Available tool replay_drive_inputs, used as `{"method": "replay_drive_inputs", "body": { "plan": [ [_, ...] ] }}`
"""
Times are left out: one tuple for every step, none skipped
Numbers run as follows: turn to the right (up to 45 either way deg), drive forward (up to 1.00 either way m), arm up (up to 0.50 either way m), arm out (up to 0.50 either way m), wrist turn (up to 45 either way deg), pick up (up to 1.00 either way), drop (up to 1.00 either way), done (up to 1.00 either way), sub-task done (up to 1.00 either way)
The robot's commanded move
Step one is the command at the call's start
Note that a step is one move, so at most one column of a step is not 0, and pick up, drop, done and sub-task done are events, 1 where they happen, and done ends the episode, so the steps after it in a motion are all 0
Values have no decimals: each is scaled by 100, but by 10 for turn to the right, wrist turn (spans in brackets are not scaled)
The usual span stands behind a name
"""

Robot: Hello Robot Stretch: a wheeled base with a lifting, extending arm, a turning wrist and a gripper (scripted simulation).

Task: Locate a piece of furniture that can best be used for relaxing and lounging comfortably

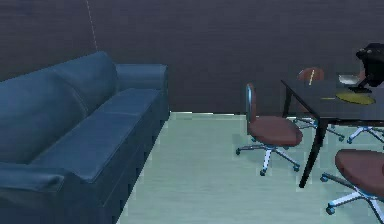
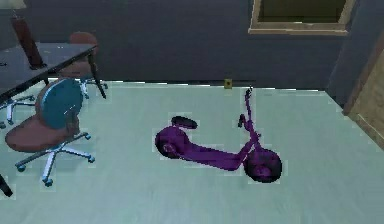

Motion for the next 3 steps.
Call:
{"method": "replay_drive_inputs", "body": {
  "plan": [
    [-30,0,0,0,0,0,0,0,0],
    [0,20,0,0,0,0,0,0,0],
    [-240,0,0,0,0,0,0,0,0]
  ]
}}
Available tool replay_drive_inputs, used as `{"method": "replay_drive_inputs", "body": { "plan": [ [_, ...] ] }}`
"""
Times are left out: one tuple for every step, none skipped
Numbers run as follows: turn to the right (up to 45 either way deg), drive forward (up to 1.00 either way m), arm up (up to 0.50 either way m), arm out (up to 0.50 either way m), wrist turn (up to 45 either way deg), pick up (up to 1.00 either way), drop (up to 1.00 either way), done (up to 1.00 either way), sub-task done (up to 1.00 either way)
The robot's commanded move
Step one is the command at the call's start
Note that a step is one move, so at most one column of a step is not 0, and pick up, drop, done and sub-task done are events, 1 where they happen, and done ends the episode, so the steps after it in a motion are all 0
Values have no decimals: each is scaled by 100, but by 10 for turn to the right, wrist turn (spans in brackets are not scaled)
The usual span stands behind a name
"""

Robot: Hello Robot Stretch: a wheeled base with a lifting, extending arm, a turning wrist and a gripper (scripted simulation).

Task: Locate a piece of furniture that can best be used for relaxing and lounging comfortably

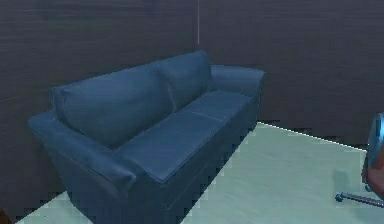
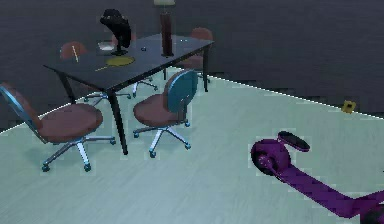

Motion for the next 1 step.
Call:
{"method": "replay_drive_inputs", "body": {
  "plan": [
    [0,0,0,0,0,0,0,100,0]
  ]
}}
